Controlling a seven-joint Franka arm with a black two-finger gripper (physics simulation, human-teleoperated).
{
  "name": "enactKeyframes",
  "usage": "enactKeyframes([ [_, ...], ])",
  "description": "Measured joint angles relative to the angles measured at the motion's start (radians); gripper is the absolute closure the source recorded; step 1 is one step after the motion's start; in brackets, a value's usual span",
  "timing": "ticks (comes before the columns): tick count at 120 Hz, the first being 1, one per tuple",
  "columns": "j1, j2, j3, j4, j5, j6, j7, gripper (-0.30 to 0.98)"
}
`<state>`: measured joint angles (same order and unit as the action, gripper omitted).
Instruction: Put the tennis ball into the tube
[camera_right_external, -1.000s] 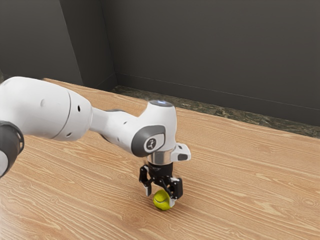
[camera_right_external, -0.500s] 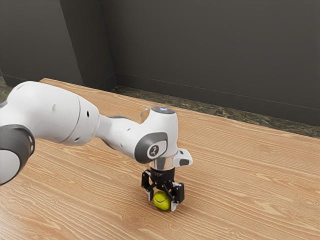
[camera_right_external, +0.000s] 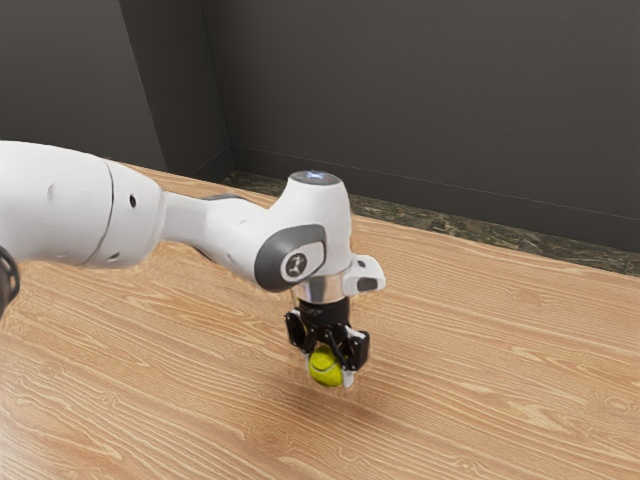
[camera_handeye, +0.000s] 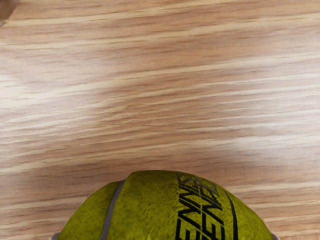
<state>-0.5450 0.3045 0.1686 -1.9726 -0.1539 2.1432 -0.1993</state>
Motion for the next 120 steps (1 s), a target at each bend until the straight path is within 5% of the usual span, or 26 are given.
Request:
enactKeyframes([
  [48,0.087,-0.053,0.064,0.463,0.121,-0.382,-0.011,0.34],
  [75,0.222,0.087,0.054,0.654,0.097,-0.488,0.019,0.31],
  [120,0.202,0.112,0.057,0.675,0.057,-0.502,0.061,0.31],
])
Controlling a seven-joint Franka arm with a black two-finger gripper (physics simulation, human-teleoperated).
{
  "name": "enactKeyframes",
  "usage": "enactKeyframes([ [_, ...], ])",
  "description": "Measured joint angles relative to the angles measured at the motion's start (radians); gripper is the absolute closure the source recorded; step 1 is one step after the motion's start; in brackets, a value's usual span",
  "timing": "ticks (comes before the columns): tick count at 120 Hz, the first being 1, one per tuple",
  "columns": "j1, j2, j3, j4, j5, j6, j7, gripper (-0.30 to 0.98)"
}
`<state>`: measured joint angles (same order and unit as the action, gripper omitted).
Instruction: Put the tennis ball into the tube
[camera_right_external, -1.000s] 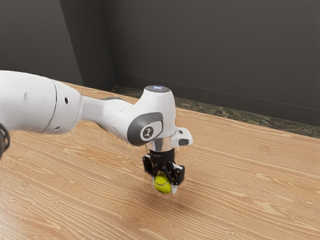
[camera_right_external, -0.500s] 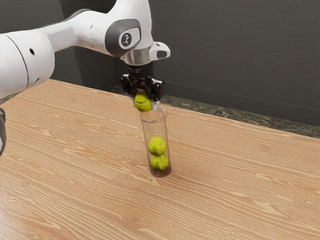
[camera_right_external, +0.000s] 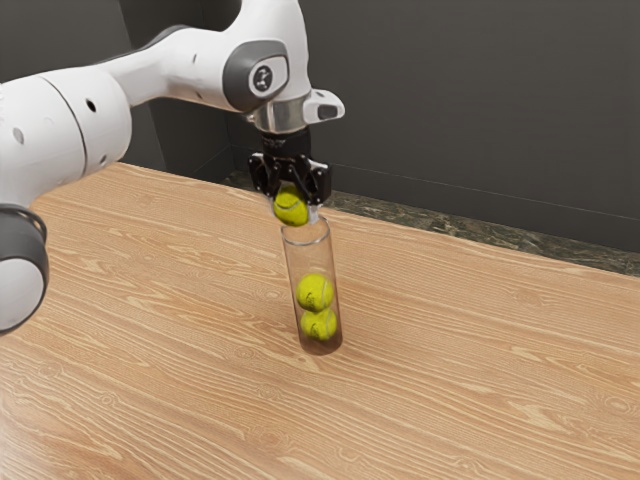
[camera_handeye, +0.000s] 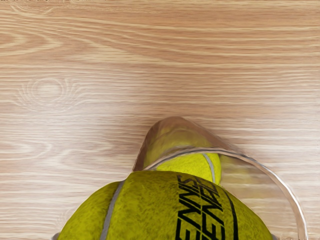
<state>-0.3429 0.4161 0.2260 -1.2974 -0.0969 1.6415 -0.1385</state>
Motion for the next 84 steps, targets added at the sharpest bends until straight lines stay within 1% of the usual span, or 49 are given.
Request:
enactKeyframes([
  [24,-0.019,-0.004,0.0,-0.01,-0.025,0.017,0.009,0.3],
  [36,-0.021,-0.007,0.001,-0.014,-0.032,0.021,0.013,0.2],
  [48,-0.02,-0.024,0.001,-0.021,-0.033,0.024,0.016,0.12],
  [56,-0.017,-0.094,0.001,-0.093,-0.028,0.025,0.02,0.09],
  [62,-0.012,-0.179,0.002,-0.164,-0.023,0.024,0.022,0.07],
  [71,-0.004,-0.287,0.002,-0.234,0.016,0.015,0.03,0.05],
  [84,0.011,-0.372,0.003,-0.275,0.065,-0.008,0.049,0.03],
])
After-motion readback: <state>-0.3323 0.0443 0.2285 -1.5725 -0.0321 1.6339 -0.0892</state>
